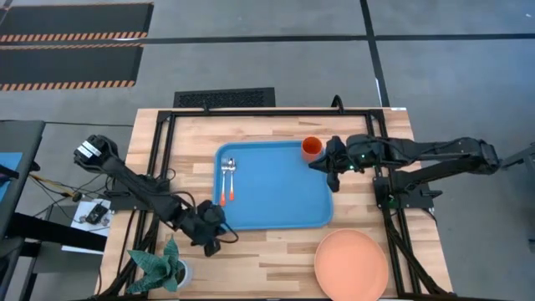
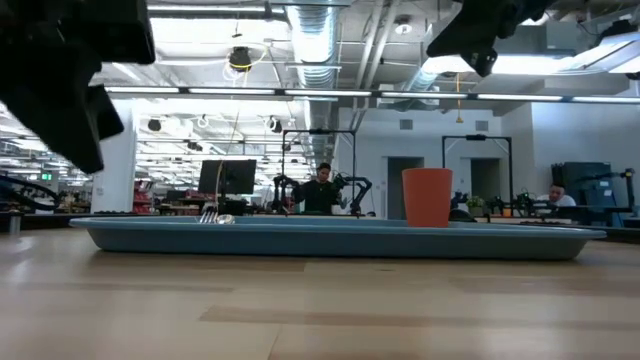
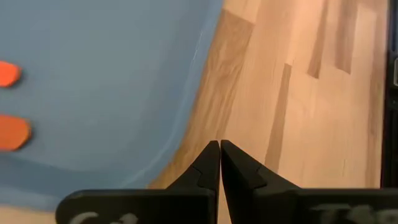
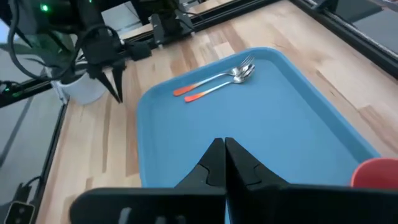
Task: Pick and place plate/cup/fork/spoon on tray
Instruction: Adjust the blue serving tray
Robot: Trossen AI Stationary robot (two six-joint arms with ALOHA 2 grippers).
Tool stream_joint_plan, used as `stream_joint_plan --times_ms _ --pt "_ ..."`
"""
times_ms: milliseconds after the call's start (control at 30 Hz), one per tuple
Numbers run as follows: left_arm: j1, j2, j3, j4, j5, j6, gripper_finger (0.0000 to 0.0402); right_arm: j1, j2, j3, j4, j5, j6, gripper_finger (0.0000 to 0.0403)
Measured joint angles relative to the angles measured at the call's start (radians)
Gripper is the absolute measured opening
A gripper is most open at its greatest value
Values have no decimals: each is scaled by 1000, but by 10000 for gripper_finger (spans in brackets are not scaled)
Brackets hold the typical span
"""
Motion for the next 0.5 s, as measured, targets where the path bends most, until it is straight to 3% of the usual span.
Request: stream_joint_plan --times_ms 133,500 --pt "1 0 -56 108 -1 42 0 4 0 0 0 23 17 7" --pt "11 3 -84 115 53 115 0 3 0 0 0 29 19 7"
